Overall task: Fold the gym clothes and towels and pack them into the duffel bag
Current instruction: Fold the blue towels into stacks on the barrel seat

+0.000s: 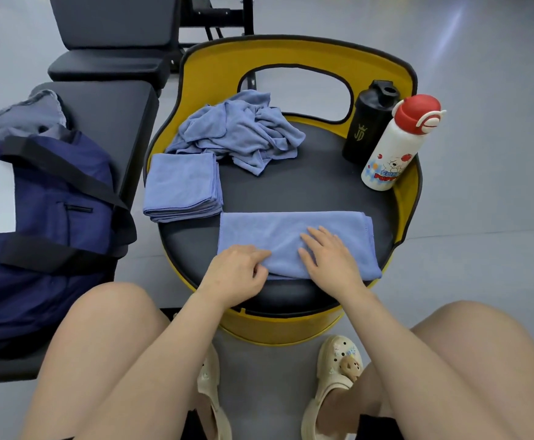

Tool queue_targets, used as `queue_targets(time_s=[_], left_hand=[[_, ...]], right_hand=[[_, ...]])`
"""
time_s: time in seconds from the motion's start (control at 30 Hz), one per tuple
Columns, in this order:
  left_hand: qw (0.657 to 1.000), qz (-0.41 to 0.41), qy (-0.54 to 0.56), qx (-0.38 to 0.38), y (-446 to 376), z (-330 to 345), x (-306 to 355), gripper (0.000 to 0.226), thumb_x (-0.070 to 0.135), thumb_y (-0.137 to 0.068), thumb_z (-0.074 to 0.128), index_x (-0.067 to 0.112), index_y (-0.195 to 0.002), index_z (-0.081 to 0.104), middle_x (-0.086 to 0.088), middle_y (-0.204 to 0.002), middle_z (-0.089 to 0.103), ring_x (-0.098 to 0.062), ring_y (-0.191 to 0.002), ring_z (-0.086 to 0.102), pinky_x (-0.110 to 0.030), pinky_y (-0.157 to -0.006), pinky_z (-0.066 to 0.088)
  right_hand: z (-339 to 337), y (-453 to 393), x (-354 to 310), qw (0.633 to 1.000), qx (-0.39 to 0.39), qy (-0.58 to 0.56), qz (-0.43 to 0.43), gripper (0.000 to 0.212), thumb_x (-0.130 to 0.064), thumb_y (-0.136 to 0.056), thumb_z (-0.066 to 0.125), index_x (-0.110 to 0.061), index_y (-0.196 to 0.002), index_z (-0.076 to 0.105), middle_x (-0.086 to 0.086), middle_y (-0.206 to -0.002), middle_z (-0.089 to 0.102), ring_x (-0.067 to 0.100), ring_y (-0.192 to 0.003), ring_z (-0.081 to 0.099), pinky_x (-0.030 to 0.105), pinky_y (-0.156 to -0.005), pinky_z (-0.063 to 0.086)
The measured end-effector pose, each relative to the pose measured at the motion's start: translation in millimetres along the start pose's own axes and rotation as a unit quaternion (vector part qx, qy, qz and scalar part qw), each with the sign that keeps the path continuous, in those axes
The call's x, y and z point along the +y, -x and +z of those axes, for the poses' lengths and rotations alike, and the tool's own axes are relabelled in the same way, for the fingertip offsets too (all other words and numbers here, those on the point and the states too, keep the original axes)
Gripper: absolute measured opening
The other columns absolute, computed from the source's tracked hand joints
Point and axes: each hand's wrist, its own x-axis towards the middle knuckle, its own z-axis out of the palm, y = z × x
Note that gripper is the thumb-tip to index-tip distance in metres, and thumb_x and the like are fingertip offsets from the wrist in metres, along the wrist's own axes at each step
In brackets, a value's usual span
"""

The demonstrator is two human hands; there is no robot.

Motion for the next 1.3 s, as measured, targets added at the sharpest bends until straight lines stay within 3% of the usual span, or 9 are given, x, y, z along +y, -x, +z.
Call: queue_targets(time_s=[0.1,0.27,0.4,0.5,0.67,0.87,1.0,1.1,1.3], left_hand=[[0.997,-0.061,0.049,0.005,-14,8,4,0.041,0.019,-0.098,0.035,0.02,-0.137,0.048,0.003,-0.139,0.05,-0.016,-0.128,0.044,-0.03,-0.098,0.039],[0.998,-0.031,0.032,-0.047,-39,28,21,0.049,0.019,-0.103,0.027,0.012,-0.151,0.017,0.001,-0.159,0.015,-0.013,-0.147,0.007,-0.026,-0.116,0.008],[0.995,-0.032,-0.003,-0.094,-43,41,19,0.056,0.031,-0.103,0.024,0.018,-0.152,0.003,0.006,-0.16,-0.003,-0.009,-0.146,-0.007,-0.031,-0.118,-0.004],[0.994,-0.038,-0.022,-0.099,-40,42,7,0.052,0.035,-0.103,0.018,0.024,-0.152,0.002,0.011,-0.159,-0.006,-0.007,-0.146,-0.008,-0.033,-0.117,-0.005],[0.991,-0.061,-0.097,-0.065,-31,39,-25,0.075,0.058,-0.084,-0.009,0.027,-0.152,0.001,0.011,-0.159,-0.006,-0.01,-0.146,-0.006,-0.034,-0.117,-0.004],[0.987,-0.11,-0.112,-0.025,-31,30,-37,0.083,0.045,-0.08,-0.015,0.013,-0.152,0.01,-0.001,-0.16,0.004,-0.015,-0.147,0.001,-0.034,-0.118,-0.003],[0.991,-0.071,-0.111,0.014,-40,29,-14,0.054,0.026,-0.1,0.01,0.009,-0.151,0.011,-0.004,-0.16,0.005,-0.017,-0.147,0.002,-0.032,-0.117,-0.005],[0.995,-0.052,-0.09,-0.008,-51,34,2,0.053,0.029,-0.104,0.018,0.013,-0.152,0.003,-0.001,-0.16,-0.003,-0.014,-0.147,-0.004,-0.032,-0.117,-0.003],[0.993,-0.088,-0.056,-0.058,-52,42,-10,0.057,0.041,-0.102,0.018,0.019,-0.152,0.0,0.005,-0.16,-0.006,-0.011,-0.146,-0.008,-0.034,-0.118,-0.003]], right_hand=[[-2,-10,-8,0.997,0.067,-0.035,-0.016,0.038,-0.025,-0.103,0.036,-0.008,-0.132,0.056,0.006,-0.143,0.048,0.021,-0.139,0.035,0.031,-0.116,0.019],[12,-21,-21,0.999,-0.001,-0.005,-0.032,0.071,-0.043,-0.091,-0.001,-0.014,-0.15,0.026,0.0,-0.158,0.02,0.017,-0.148,0.009,0.033,-0.119,0.002],[20,-24,-12,0.998,-0.03,0.064,0.004,0.063,-0.045,-0.095,-0.003,-0.024,-0.153,0.012,-0.006,-0.161,0.004,0.015,-0.148,-0.003,0.035,-0.117,-0.007],[19,-20,2,0.997,-0.023,0.072,0.018,0.081,-0.053,-0.079,-0.015,-0.032,-0.152,0.012,-0.01,-0.16,0.005,0.016,-0.148,-0.002,0.036,-0.117,-0.008],[11,-15,27,0.995,-0.024,0.076,0.063,0.053,-0.045,-0.102,0.016,-0.032,-0.153,0.007,-0.009,-0.161,-0.002,0.014,-0.148,-0.008,0.036,-0.118,-0.009],[5,-11,38,0.989,-0.016,0.065,0.129,0.06,-0.047,-0.101,0.016,-0.022,-0.154,0.002,0.0,-0.161,-0.004,0.015,-0.148,-0.007,0.034,-0.118,-0.01],[3,-16,23,0.992,0.025,0.041,0.117,0.056,-0.038,-0.103,0.024,-0.015,-0.153,0.013,0.001,-0.161,0.006,0.017,-0.148,0.0,0.033,-0.118,-0.007],[1,-26,17,0.997,0.006,0.034,0.074,0.053,-0.035,-0.104,0.024,-0.018,-0.153,0.013,-0.001,-0.161,0.004,0.016,-0.148,-0.002,0.034,-0.117,-0.008],[-5,-24,47,0.984,-0.025,0.047,0.172,0.06,-0.047,-0.102,0.015,-0.019,-0.154,0.004,-0.001,-0.162,-0.002,0.014,-0.148,-0.006,0.036,-0.119,-0.006]])
